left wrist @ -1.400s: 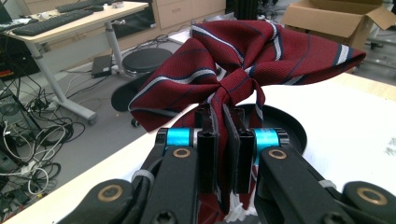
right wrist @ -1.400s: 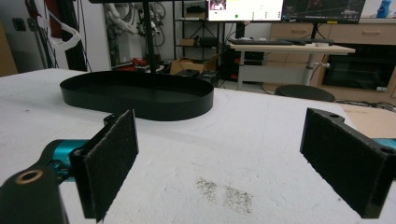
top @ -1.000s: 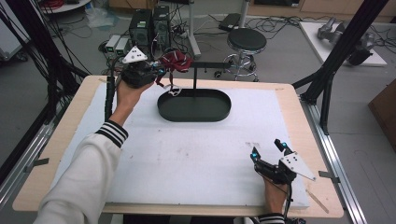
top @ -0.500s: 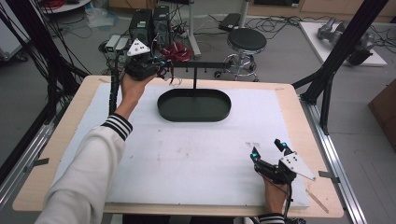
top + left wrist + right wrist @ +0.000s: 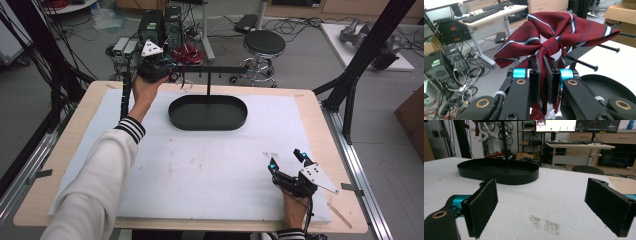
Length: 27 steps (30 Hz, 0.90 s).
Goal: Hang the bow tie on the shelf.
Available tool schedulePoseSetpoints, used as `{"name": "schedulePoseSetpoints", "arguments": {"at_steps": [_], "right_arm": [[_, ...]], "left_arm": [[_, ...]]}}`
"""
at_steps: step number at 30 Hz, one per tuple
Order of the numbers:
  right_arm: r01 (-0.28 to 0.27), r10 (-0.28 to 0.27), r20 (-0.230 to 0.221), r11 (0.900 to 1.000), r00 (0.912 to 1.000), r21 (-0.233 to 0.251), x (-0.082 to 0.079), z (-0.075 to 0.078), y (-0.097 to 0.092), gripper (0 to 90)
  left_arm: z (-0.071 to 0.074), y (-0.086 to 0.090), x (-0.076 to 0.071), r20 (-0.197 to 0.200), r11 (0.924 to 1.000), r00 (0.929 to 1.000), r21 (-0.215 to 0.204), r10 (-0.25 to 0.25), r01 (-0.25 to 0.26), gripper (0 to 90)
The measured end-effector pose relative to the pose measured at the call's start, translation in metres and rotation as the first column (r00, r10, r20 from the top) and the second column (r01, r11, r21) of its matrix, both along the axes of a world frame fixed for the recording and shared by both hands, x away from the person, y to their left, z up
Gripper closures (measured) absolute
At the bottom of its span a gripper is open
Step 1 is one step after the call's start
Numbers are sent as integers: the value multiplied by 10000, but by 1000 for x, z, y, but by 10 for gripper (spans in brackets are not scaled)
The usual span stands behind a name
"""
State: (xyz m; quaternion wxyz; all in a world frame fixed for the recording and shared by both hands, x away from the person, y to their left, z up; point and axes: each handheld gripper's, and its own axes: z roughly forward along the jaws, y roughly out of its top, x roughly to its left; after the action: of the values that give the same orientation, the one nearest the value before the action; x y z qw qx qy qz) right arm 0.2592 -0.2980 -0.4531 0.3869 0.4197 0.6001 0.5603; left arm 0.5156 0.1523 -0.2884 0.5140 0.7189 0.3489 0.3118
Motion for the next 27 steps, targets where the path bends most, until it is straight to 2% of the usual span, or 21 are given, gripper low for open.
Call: {"name": "schedulePoseSetpoints", "arguments": {"at_steps": [6,13,17,27], "right_arm": [[2,-2,5,10000,10000,-2,0,0,0,105],[3,-3,-8,10000,10000,-15,0,0,0,104],[-2,2,-6,10000,10000,-18,0,0,0,104],[25,-25,-34,10000,10000,-17,0,0,0,104]], "left_arm": [[-4,3,3,-95,9997,9997,21,224,-224,837],[-10,13,-1,-158,9980,9981,-168,601,-604,837],[-14,19,-7,-56,9964,9971,-368,764,-766,837],[-28,29,-21,-387,9942,9939,-282,1031,-1042,834]]}}
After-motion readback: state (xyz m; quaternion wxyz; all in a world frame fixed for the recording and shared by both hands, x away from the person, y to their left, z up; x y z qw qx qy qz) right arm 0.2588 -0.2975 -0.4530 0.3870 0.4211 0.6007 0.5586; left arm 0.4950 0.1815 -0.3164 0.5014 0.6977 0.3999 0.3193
